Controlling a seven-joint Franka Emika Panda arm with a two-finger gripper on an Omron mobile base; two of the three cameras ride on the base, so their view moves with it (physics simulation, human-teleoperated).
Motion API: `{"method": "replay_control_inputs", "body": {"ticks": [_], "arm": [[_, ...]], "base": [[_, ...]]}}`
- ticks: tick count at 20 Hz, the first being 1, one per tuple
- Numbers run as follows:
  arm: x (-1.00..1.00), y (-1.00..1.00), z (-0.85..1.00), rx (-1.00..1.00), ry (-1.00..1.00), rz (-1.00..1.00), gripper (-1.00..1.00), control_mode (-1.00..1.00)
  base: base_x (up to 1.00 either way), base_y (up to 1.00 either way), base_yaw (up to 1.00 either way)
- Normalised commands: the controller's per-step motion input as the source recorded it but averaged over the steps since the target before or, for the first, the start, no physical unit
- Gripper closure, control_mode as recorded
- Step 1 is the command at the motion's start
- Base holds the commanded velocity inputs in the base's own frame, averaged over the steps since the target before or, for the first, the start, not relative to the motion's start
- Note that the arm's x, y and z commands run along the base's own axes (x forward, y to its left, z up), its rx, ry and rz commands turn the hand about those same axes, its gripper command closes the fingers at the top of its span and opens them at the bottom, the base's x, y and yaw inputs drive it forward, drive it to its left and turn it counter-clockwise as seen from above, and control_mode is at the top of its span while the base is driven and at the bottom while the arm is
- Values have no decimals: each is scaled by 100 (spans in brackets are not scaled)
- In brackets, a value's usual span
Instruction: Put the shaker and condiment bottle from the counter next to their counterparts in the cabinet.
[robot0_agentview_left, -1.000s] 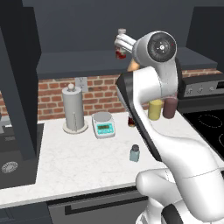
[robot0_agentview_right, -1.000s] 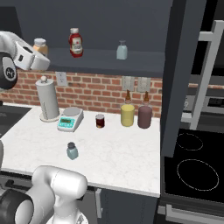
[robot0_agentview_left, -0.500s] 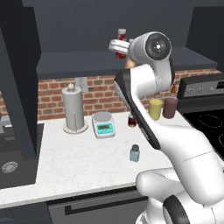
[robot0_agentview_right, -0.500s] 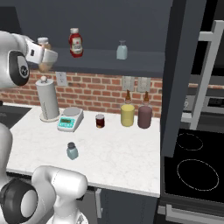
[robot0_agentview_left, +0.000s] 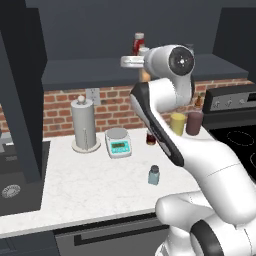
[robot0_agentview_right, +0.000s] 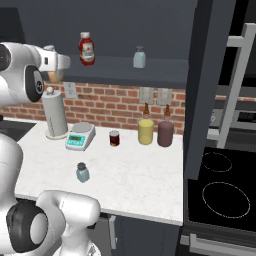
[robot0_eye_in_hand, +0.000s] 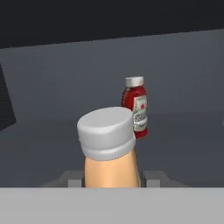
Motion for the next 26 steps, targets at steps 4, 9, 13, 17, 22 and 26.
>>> {"method": "replay_control_inputs", "body": {"ticks": [4, 9, 13, 17, 22, 26], "arm": [[7, 8, 24, -9, -14, 0, 100, -100], [53, 0, 6, -1, -6, 0, 100, -100], [72, -1, 0, 0, 0, 0, 100, -100], [45, 0, 0, 5, 1, 0, 100, -100], [6, 0, 0, 7, 0, -1, 100, -100], [5, 0, 0, 7, 0, 0, 100, -100]], "base": [[0, 0, 0], [0, 0, 0], [0, 0, 0], [0, 0, 0], [0, 0, 0], [0, 0, 0]]}}
